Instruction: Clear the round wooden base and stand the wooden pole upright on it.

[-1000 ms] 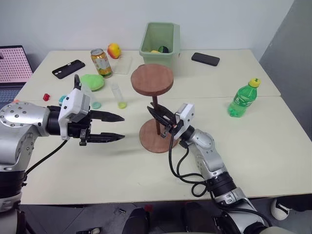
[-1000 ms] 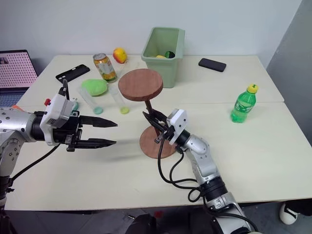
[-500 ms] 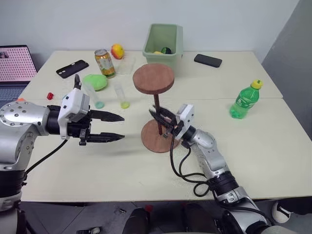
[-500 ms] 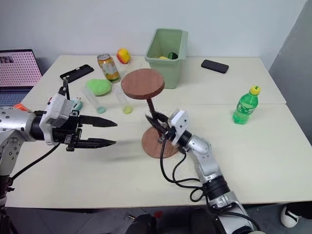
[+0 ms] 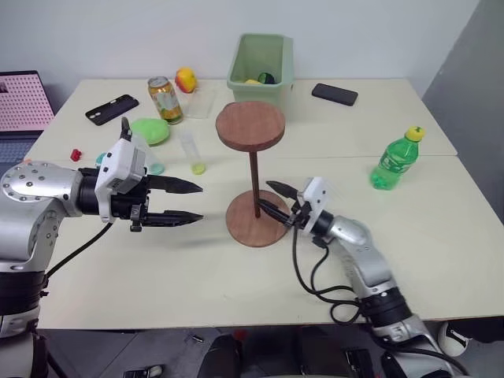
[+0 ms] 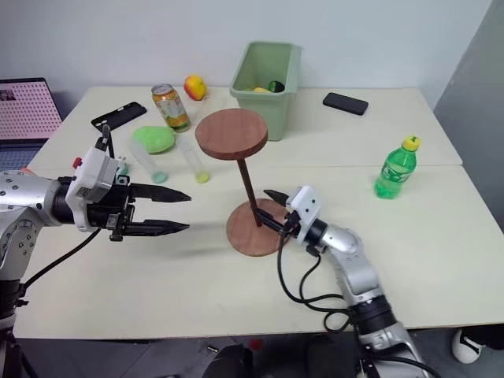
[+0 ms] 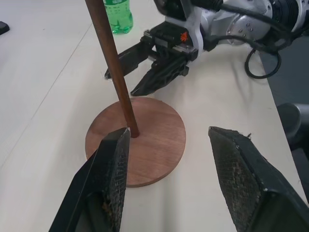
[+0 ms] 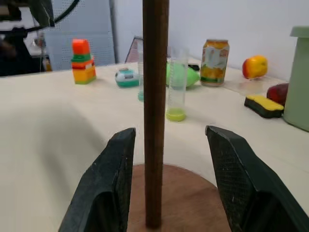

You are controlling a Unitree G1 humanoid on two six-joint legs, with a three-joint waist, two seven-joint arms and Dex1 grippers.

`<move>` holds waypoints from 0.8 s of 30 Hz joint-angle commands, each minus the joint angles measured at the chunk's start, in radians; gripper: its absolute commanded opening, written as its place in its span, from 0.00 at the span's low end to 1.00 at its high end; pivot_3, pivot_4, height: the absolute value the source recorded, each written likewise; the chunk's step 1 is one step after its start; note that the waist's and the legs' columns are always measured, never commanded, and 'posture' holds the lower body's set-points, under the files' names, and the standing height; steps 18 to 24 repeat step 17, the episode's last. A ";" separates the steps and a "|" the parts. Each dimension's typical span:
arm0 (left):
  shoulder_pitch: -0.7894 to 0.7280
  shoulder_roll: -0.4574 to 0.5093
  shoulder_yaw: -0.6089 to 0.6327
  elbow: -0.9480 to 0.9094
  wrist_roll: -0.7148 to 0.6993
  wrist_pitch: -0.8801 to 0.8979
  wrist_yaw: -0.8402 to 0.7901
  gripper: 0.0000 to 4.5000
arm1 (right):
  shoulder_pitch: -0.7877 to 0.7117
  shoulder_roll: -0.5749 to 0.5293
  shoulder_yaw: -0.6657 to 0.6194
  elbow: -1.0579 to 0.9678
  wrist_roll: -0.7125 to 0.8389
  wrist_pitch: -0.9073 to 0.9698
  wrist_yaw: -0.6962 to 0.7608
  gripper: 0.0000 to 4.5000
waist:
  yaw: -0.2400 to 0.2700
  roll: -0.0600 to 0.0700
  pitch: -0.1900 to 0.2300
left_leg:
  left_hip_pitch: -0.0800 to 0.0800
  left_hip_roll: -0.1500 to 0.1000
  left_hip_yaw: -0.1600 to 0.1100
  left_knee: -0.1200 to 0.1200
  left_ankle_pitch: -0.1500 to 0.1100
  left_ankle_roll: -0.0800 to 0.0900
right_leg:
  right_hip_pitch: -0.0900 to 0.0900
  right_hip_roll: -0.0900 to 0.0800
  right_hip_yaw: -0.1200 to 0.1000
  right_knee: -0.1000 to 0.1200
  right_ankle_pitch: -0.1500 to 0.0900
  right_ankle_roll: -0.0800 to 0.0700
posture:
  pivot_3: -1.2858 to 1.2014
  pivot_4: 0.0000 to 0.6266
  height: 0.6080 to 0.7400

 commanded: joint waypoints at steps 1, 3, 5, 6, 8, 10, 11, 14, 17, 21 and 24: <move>-0.015 0.015 0.012 -0.008 0.007 -0.027 -0.013 0.60 | 0.016 -0.155 -0.094 -0.186 0.093 0.182 0.066 0.54 | 0.005 0.000 0.000 | 0.000 0.000 0.000 0.000 0.000 0.000 | 0.000 -0.001 0.000 0.000 0.000 0.000 | 0.52 0.24 1.00; -0.015 0.016 0.010 -0.007 0.011 -0.030 -0.009 0.60 | 0.015 -0.250 -0.139 -0.252 0.153 0.285 0.102 0.54 | 0.005 0.000 0.000 | 0.000 -0.001 0.001 0.000 0.000 0.000 | 0.001 -0.001 0.000 -0.001 0.000 0.000 | 0.52 0.24 1.00; -0.014 0.022 0.004 -0.008 0.017 -0.012 -0.002 0.60 | 0.008 -0.356 -0.198 -0.312 0.228 0.399 0.147 0.54 | 0.005 0.000 0.001 | 0.000 -0.001 0.001 0.000 0.000 0.000 | 0.000 0.000 0.000 -0.001 0.000 0.000 | 0.52 0.24 1.00; -0.017 0.025 -0.001 -0.008 0.021 -0.001 0.004 0.60 | 0.005 -0.402 -0.220 -0.337 0.262 0.443 0.167 0.54 | 0.005 0.000 0.001 | 0.000 -0.001 0.001 -0.001 0.000 0.000 | 0.000 0.000 0.000 -0.001 0.000 0.000 | 0.52 0.24 1.00; -0.032 0.028 -0.012 -0.006 0.027 0.035 0.028 0.60 | -0.001 -0.484 -0.261 -0.382 0.333 0.518 0.204 0.54 | 0.006 0.000 0.001 | 0.000 -0.001 0.001 -0.001 0.000 0.000 | 0.000 0.000 0.000 -0.001 0.000 0.000 | 0.52 0.24 1.00; -0.040 0.021 -0.010 -0.009 0.016 0.051 0.037 0.60 | 0.001 -0.548 -0.294 -0.410 0.380 0.551 0.246 0.54 | 0.004 0.000 0.001 | 0.000 -0.001 0.001 -0.002 0.000 0.001 | 0.000 0.000 0.000 -0.002 0.000 0.000 | 0.52 0.24 1.00; -0.041 0.019 -0.008 -0.012 0.007 0.059 0.036 0.60 | 0.004 -0.579 -0.309 -0.422 0.398 0.559 0.271 0.54 | 0.004 0.000 0.001 | 0.000 -0.001 0.001 -0.002 0.000 0.001 | 0.000 0.001 0.000 -0.002 0.000 0.000 | 0.52 0.24 1.00; -0.044 0.017 -0.005 -0.019 0.000 0.074 0.040 0.60 | 0.000 -0.632 -0.330 -0.435 0.448 0.597 0.304 0.54 | 0.004 -0.001 0.001 | 0.000 -0.001 0.002 -0.002 0.000 0.001 | 0.001 0.000 0.001 -0.002 0.000 0.000 | 0.52 0.24 1.00; -0.041 0.020 -0.001 -0.026 -0.011 0.074 0.018 0.60 | 0.002 -0.636 -0.321 -0.429 0.436 0.583 0.294 0.54 | 0.004 -0.001 0.002 | 0.000 0.000 0.002 -0.002 0.000 0.001 | 0.001 0.000 0.001 -0.002 0.000 0.000 | 0.52 0.24 1.00; -0.041 0.020 -0.001 -0.026 -0.011 0.074 0.018 0.60 | 0.002 -0.636 -0.321 -0.429 0.436 0.583 0.294 0.54 | 0.004 -0.001 0.002 | 0.000 0.000 0.002 -0.002 0.000 0.001 | 0.001 0.000 0.001 -0.002 0.000 0.000 | 0.52 0.24 1.00; -0.041 0.020 -0.001 -0.026 -0.011 0.074 0.018 0.60 | 0.002 -0.636 -0.321 -0.429 0.436 0.583 0.294 0.54 | 0.004 -0.001 0.002 | 0.000 0.000 0.002 -0.002 0.000 0.001 | 0.001 0.000 0.001 -0.002 0.000 0.000 | 0.52 0.24 1.00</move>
